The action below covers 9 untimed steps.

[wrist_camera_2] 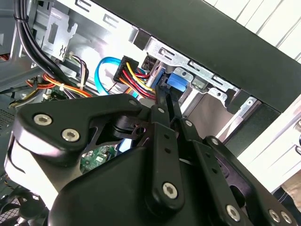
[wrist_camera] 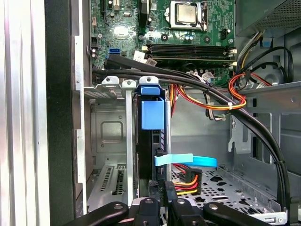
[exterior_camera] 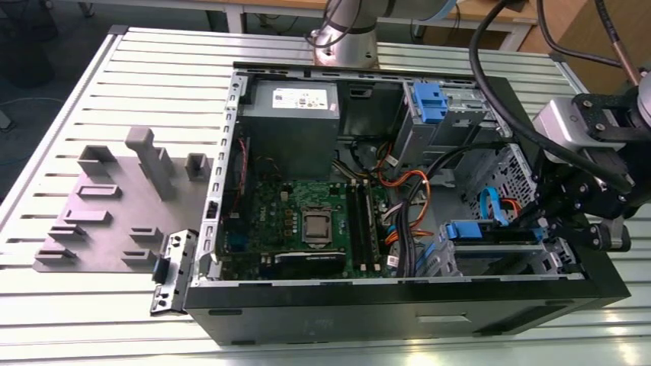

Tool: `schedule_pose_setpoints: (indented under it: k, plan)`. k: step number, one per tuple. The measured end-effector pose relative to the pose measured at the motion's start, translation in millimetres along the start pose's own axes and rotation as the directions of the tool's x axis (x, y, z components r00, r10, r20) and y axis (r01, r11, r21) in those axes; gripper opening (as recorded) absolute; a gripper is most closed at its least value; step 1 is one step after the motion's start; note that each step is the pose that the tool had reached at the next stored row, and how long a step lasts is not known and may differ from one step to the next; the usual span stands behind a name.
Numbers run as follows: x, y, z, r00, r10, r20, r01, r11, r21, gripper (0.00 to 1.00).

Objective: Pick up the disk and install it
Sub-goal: 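Insert the second disk wire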

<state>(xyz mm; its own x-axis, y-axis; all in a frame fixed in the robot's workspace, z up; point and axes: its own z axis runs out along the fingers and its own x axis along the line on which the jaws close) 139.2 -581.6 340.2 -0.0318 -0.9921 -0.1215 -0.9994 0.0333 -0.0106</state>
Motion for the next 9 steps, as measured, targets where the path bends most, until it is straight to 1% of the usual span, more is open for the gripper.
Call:
schedule_pose_setpoints:
  k: [6, 9]
  plan:
    - [0.1, 2.6, 0.1, 1.0, 0.0, -0.0001, 0.0, 1.0, 0.0, 0.16]
    - [0.1, 2.8, 0.2, 1.0, 0.0, 0.0, 0.0, 1.0, 0.0, 0.16]
